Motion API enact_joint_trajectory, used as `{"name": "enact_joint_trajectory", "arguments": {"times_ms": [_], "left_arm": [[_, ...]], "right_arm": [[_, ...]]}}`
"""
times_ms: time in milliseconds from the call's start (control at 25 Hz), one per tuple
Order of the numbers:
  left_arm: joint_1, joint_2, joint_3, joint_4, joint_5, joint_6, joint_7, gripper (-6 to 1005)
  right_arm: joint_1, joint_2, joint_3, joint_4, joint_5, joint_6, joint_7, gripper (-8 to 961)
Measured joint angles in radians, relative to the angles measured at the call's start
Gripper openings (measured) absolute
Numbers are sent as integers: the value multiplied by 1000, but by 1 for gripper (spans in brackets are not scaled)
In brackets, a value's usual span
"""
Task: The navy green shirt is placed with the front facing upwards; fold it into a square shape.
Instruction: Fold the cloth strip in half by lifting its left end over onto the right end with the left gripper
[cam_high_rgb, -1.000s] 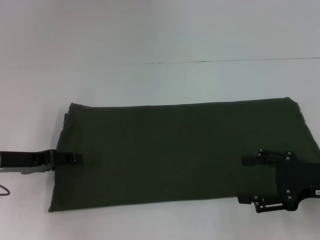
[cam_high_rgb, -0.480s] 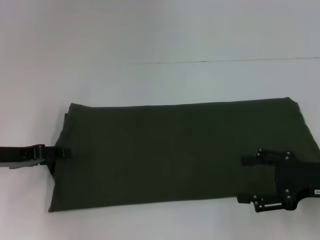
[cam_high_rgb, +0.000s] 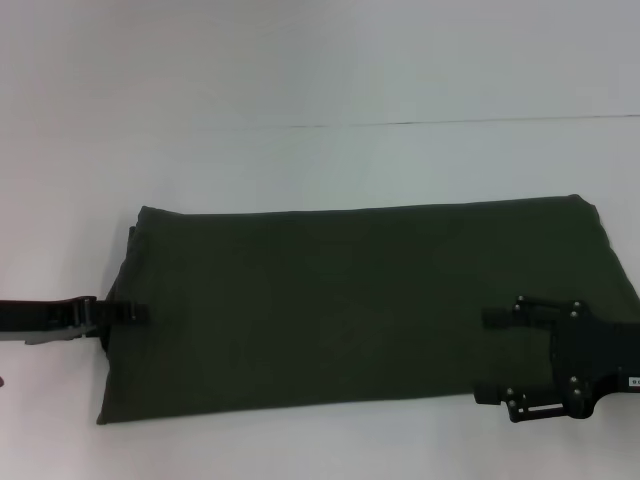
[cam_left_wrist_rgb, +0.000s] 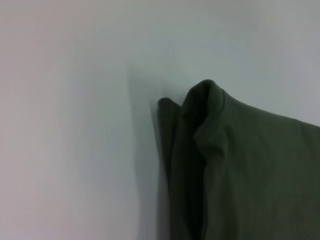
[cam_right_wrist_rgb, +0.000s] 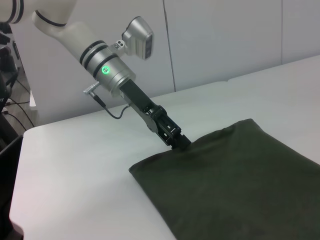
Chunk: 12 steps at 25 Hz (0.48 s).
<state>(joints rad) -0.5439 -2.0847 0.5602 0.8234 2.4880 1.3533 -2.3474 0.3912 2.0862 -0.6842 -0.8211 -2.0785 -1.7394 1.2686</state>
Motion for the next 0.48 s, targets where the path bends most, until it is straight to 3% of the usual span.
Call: {"name": "enact_joint_trajectory", "arguments": {"times_ms": [480], "left_arm": [[-13, -3, 9, -28, -6, 9, 3, 789]], "right_arm": [[2, 0, 0, -3, -9, 0, 0, 946]]}}
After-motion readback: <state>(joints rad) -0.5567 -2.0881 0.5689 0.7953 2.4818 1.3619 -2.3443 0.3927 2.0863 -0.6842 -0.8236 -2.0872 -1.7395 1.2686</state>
